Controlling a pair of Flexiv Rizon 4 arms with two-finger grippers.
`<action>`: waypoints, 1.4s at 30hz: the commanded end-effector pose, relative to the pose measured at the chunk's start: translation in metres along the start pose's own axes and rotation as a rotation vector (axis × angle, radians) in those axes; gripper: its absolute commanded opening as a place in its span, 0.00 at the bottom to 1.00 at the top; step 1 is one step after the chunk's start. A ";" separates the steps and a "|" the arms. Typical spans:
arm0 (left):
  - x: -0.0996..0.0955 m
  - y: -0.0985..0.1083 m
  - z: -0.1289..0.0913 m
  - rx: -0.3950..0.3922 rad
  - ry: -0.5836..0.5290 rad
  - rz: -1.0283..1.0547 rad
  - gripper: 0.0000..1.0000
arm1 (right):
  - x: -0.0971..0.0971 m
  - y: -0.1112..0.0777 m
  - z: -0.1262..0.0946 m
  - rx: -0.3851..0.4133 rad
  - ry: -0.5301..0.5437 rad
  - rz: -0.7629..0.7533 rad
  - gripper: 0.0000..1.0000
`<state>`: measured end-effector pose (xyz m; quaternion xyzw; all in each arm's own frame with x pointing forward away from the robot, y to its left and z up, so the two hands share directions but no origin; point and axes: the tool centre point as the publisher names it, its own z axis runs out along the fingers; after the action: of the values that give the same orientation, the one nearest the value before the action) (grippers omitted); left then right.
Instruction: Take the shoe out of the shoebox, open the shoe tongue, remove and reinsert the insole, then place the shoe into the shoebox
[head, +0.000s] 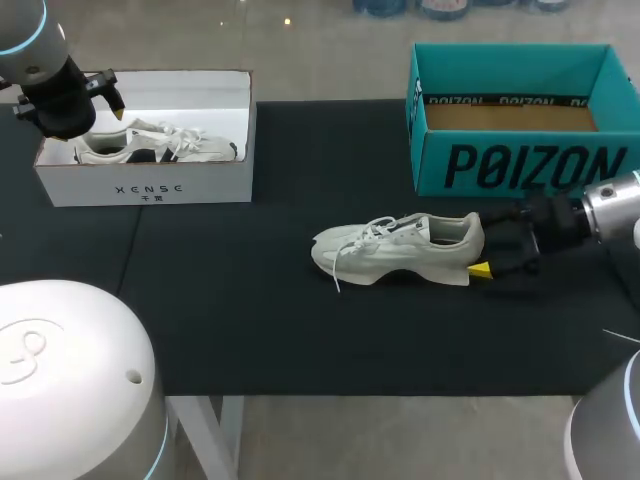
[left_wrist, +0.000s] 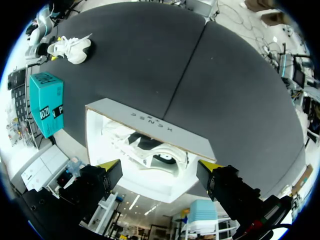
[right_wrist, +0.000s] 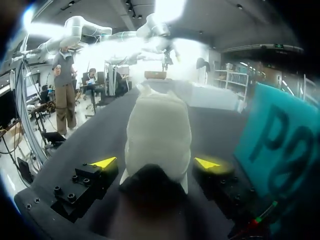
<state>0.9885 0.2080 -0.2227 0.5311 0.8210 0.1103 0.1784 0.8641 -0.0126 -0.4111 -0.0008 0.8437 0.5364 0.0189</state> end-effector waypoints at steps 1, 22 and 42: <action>0.000 0.000 0.000 0.000 0.000 0.001 1.00 | -0.005 -0.004 0.008 -0.006 0.005 0.004 1.00; 0.000 0.000 0.000 0.000 0.000 0.001 1.00 | 0.004 -0.018 0.028 -0.010 0.010 0.054 1.00; 0.000 0.000 0.000 0.000 0.000 0.001 1.00 | 0.007 -0.024 0.036 -0.026 0.010 0.061 0.00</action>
<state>0.9885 0.2080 -0.2228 0.5311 0.8209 0.1103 0.1784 0.8592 0.0060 -0.4387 0.0219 0.8356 0.5488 -0.0005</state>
